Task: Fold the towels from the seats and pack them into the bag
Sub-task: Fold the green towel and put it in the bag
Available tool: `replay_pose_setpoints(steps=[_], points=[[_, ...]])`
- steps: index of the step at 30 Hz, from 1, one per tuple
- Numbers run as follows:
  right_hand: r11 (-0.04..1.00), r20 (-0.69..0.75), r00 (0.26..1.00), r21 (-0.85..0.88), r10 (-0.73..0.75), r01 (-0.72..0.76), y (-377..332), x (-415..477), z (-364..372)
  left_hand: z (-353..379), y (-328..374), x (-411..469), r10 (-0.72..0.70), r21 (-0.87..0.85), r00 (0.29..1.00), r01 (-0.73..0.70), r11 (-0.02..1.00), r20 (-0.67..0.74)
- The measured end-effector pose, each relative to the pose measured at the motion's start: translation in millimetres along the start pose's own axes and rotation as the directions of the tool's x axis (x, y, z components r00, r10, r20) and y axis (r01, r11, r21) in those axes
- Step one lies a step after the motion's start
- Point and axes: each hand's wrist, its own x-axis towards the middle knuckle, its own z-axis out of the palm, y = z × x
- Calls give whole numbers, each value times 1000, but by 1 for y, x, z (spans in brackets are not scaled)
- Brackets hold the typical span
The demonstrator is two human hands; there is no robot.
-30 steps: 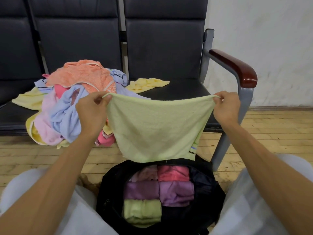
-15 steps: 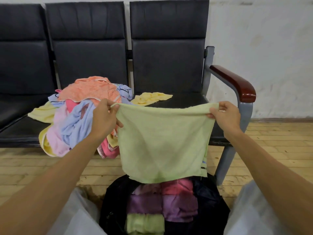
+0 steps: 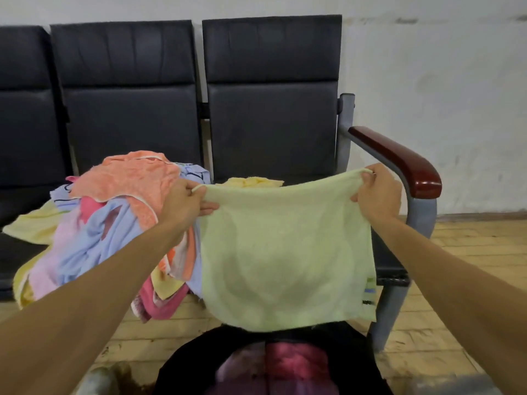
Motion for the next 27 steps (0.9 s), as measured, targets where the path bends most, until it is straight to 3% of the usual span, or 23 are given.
replay_pose_setpoints(steps=[7,13,19,27], points=[[991,75,990,62,117,-121,12,46,44,29,-26,66,10,38,999,-12,999,46],[980,130,991,188,39,-63,18,63,52,36,-22,77,130,127,991,-124,984,-34],[996,174,985,91,-8,-8,39,47,18,17,-26,35,135,16,991,-135,991,9],[999,300,954,-51,10,5,45,-10,-41,-10,-31,-51,83,-16,972,-81,997,219]])
